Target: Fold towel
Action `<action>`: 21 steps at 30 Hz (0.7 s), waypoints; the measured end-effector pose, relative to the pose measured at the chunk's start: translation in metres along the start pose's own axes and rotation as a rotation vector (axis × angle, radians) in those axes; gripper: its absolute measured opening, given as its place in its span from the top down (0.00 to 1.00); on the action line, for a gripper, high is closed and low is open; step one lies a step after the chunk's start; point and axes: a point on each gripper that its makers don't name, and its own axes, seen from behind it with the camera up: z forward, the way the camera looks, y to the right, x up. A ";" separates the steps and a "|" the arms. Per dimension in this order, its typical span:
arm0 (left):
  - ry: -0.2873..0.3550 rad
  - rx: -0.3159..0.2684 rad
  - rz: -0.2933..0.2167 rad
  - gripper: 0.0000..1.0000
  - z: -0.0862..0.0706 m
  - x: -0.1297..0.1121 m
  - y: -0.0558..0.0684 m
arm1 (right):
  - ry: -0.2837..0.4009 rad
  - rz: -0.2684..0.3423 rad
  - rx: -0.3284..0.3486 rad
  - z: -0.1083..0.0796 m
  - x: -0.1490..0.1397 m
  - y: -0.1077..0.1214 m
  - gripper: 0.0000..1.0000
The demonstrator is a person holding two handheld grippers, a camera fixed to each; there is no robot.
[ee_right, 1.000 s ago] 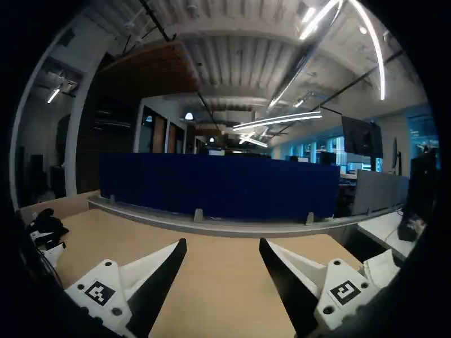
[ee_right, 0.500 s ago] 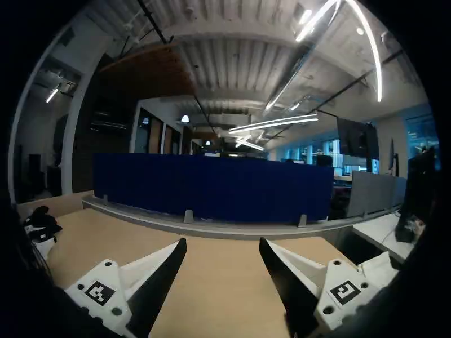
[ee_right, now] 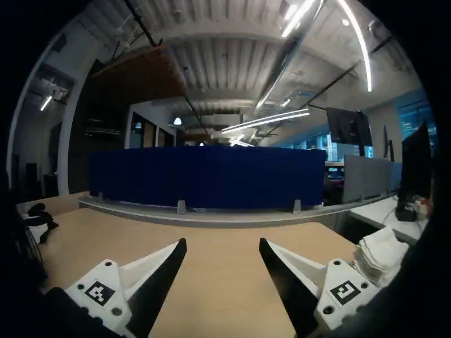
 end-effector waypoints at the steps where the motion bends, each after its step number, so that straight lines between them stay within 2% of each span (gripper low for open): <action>1: 0.000 0.000 0.000 0.09 0.000 0.000 0.000 | -0.001 0.004 -0.003 -0.001 -0.005 0.002 0.00; 8: 0.000 0.000 0.000 0.08 0.000 0.000 -0.001 | -0.010 0.045 -0.018 -0.004 -0.031 0.016 0.00; 14: 0.000 0.000 0.000 0.08 0.000 0.000 -0.001 | -0.008 0.057 -0.026 -0.008 -0.044 0.026 0.00; 21: 0.000 0.000 0.000 0.08 0.000 0.000 -0.001 | -0.006 0.062 -0.011 -0.008 -0.058 0.023 0.00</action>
